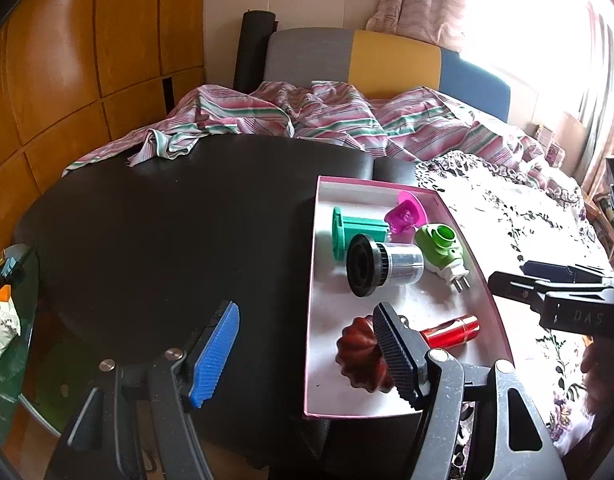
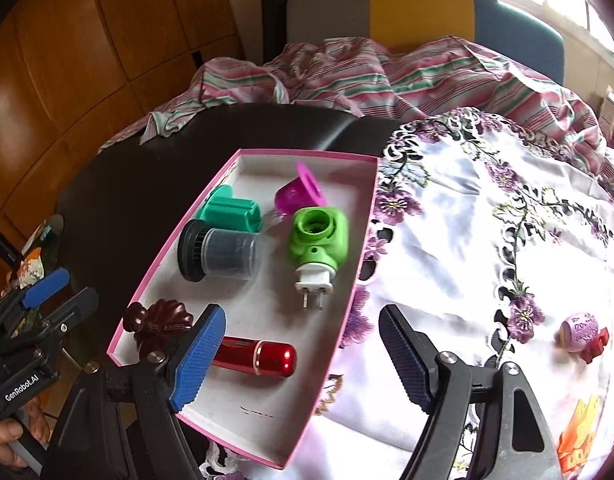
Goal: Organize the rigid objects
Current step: 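Carry the red lipstick into the tray and open the right gripper, then move both tools back toward the purple egg and orange blocks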
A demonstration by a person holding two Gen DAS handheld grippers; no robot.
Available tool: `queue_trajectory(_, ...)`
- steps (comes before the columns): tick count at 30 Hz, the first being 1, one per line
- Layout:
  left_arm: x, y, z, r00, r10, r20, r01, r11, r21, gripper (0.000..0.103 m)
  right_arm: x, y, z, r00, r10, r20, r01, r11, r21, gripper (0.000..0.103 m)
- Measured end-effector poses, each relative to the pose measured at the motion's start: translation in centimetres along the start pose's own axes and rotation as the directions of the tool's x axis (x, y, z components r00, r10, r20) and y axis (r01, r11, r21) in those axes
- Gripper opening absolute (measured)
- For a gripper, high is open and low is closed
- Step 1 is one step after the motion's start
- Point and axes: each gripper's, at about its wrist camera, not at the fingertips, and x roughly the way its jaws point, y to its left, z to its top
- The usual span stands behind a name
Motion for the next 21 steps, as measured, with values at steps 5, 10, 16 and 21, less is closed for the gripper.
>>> queue_trajectory(5, -0.1, -0.7, -0.1, 1.000, -0.009, -0.001, 0.009, 1.000, 0.021, 0.070, -0.5, -1.0, -0.2, 1.000, -0.015, 0.010, 0.015, 1.000, 0.018, 0.080)
queue_trajectory(10, -0.3, -1.6, -0.2, 1.000, -0.021, -0.002, 0.022, 0.999, 0.045, 0.070, -1.2, -2.4, -0.3, 0.999, -0.039, 0.021, 0.038, 0.999, 0.036, 0.080)
queue_trajectory(16, -0.3, -2.7, -0.1, 0.999, -0.033, 0.001, 0.033, 0.996, 0.077, 0.070, -2.1, -4.5, -0.3, 0.997, -0.073, 0.034, 0.071, 0.995, 0.063, 0.080)
queue_trajectory(21, -0.3, -3.5, -0.1, 0.999, -0.041, -0.004, 0.042, 0.994, 0.097, 0.070, -2.9, -6.5, -0.4, 0.993, -0.109, 0.041, 0.105, 0.991, 0.086, 0.080)
